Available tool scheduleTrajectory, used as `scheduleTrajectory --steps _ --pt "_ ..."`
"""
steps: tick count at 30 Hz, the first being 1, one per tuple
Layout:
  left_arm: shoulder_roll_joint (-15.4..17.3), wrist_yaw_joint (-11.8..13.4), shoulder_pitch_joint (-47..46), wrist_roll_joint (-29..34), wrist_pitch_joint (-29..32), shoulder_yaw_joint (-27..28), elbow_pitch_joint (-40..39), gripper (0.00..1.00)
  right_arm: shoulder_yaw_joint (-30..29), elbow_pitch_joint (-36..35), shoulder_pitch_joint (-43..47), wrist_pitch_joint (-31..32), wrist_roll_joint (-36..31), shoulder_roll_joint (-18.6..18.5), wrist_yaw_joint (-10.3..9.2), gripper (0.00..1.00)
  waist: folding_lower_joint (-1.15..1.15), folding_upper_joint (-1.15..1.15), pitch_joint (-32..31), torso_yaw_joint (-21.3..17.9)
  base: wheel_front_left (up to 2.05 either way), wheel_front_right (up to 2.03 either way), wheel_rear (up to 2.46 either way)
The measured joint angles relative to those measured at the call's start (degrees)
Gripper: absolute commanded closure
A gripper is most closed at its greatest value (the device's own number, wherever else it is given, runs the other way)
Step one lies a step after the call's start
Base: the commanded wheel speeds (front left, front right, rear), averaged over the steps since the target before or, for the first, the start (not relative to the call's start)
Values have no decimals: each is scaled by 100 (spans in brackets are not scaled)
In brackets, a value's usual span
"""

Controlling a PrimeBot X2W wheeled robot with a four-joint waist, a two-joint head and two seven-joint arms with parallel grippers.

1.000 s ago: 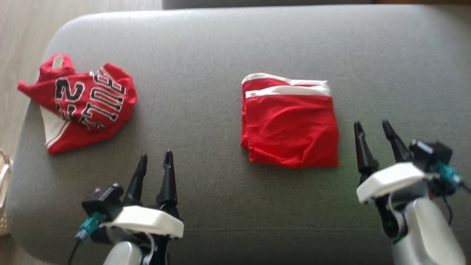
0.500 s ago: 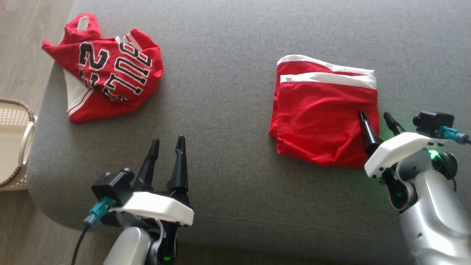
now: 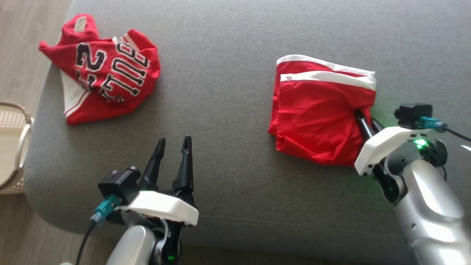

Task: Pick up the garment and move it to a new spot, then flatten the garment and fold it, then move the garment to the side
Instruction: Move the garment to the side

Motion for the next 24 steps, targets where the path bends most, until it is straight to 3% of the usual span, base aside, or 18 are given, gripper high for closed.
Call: scheduleTrajectory --steps 11,21,24 --pt "0 -40 -125 288 0 -134 -118 0 1034 233 -692 -71 -227 -579 0 100 0 0 94 -655 0 0 0" --pt "-5 -320 -887 883 -1 -194 -137 0 1774 261 -1585 -331 5 -1312 0 100 0 0 585 -1476 0 0 0" --pt "-3 -508 -1178 1178 -26 -200 -66 0 2015 363 -2019 -532 236 -1608 0 100 1 0 892 -1840 0 0 0"
